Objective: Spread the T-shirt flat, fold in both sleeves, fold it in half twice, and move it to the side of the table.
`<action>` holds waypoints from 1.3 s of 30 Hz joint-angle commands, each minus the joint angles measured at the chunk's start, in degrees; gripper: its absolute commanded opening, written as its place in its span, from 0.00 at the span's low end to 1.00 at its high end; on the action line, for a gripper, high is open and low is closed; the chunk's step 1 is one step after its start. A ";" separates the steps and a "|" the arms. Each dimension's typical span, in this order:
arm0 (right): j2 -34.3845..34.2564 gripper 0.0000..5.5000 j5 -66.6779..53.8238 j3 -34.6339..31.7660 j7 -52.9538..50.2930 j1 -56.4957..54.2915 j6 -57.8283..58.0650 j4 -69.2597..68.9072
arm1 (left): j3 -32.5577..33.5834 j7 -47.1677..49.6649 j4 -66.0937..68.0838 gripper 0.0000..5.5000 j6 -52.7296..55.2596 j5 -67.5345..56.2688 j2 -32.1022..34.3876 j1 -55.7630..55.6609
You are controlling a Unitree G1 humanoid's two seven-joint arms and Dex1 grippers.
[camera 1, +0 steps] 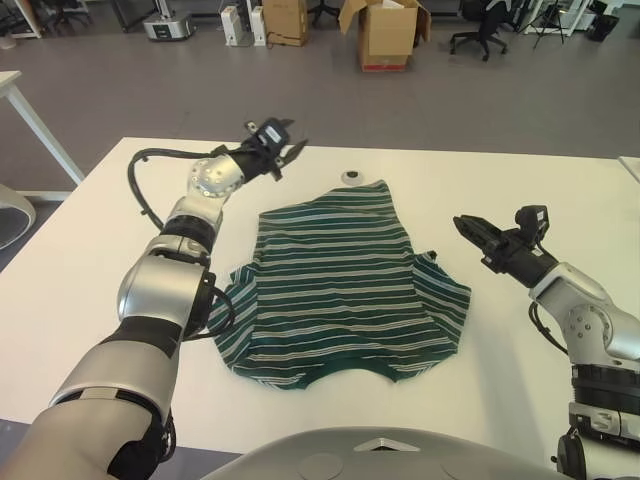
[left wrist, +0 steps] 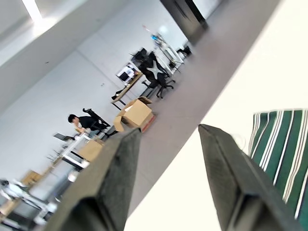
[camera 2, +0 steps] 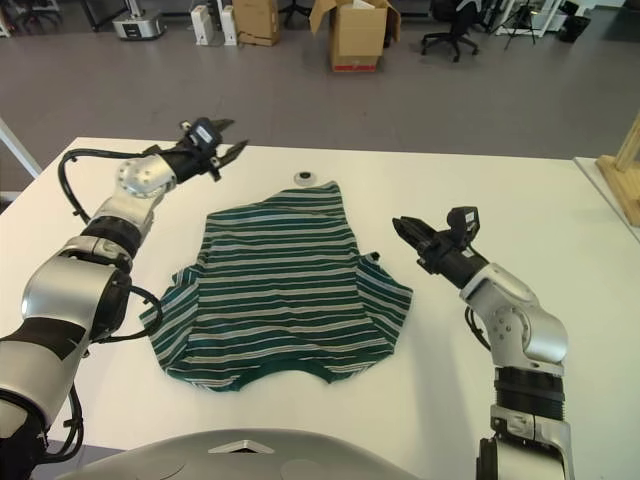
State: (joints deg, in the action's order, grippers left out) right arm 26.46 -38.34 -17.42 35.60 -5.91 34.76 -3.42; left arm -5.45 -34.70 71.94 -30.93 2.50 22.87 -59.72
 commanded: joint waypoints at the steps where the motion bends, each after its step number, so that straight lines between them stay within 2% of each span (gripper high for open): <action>1: -1.94 0.21 -1.58 -2.76 -2.53 5.48 0.13 -4.18 | 8.44 -5.40 -18.28 0.40 20.91 -10.23 6.76 16.86; 4: -3.57 0.21 -2.79 -5.54 -4.40 10.88 -0.07 -7.97 | 15.71 -8.86 -53.20 0.40 46.93 -28.61 10.54 39.40; 6: -5.27 0.21 -3.27 -7.59 -5.31 15.33 -0.85 -10.24 | 19.24 -24.77 -64.19 0.40 61.08 -41.96 19.55 52.28; 8: -6.77 0.21 -3.29 -8.17 -6.00 18.00 -1.46 -11.48 | 19.95 -35.30 -60.80 0.40 67.99 -43.42 27.15 55.51; 10: -7.89 0.21 -3.01 -7.90 -6.44 19.19 -1.92 -11.96 | 18.68 -39.46 -55.21 0.40 69.38 -40.48 31.54 54.45; 15: -10.04 0.21 -2.76 -7.27 -7.91 22.03 -3.12 -13.71 | 10.50 -51.59 -52.80 0.40 76.04 -36.54 41.22 53.11; 17: -10.71 0.21 -2.67 -6.77 -8.27 22.33 -3.54 -13.97 | 9.90 -50.72 -51.58 0.40 77.27 -35.45 40.95 55.34; 21: -10.82 0.21 -2.57 -6.41 -8.18 23.11 -3.83 -13.90 | 11.64 -43.46 -51.49 0.40 78.31 -35.13 35.25 58.08; 27: -9.03 0.21 -2.69 -5.81 -7.69 20.40 -2.91 -12.44 | 13.11 -37.57 -54.09 0.40 75.95 -35.35 27.76 61.17; 36: -7.17 0.21 -2.98 -5.91 -7.00 17.92 -2.50 -10.56 | 13.93 -33.35 -57.10 0.40 70.92 -33.82 22.73 64.84; 39: -7.00 0.21 -2.83 -5.66 -6.78 17.52 -2.66 -9.92 | 13.78 -32.35 -57.57 0.31 70.02 -33.81 21.83 65.25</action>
State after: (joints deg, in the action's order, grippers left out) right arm 18.64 -40.72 -23.36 28.50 13.08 31.93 -14.10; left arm 9.21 -68.75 14.35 39.20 -33.06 45.58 4.35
